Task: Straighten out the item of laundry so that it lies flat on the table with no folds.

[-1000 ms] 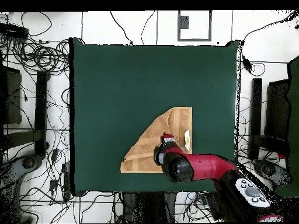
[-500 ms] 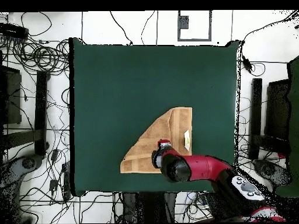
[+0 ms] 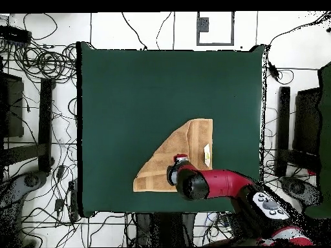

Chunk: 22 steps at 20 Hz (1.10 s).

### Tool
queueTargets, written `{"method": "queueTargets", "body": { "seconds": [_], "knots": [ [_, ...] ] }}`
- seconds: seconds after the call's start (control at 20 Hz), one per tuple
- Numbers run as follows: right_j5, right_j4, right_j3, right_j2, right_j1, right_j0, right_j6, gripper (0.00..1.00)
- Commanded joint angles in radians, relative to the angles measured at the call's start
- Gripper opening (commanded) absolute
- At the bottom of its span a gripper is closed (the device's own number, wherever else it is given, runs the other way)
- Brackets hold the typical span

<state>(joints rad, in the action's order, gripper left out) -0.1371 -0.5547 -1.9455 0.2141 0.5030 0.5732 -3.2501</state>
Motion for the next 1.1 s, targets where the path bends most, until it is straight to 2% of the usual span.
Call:
{"method": "queueTargets", "body": {
  "seconds": [0.05,0.1,0.15,0.4,1.0,1.1],
  "knots": [
    [-0.213,0.007,0.058,-0.027,-0.096,-0.074,0.109,1.00],
    [-0.224,0.005,0.061,-0.030,-0.100,-0.076,0.116,1.00],
    [-0.231,0.003,0.064,-0.033,-0.102,-0.080,0.120,0.00],
    [-0.223,0.000,0.073,-0.042,-0.100,-0.097,0.109,0.00],
    [-0.199,-0.012,0.061,-0.027,-0.092,-0.063,0.122,0.00],
    [-0.129,-0.023,0.040,-0.022,-0.068,-0.048,0.103,0.00]
  ]
}}
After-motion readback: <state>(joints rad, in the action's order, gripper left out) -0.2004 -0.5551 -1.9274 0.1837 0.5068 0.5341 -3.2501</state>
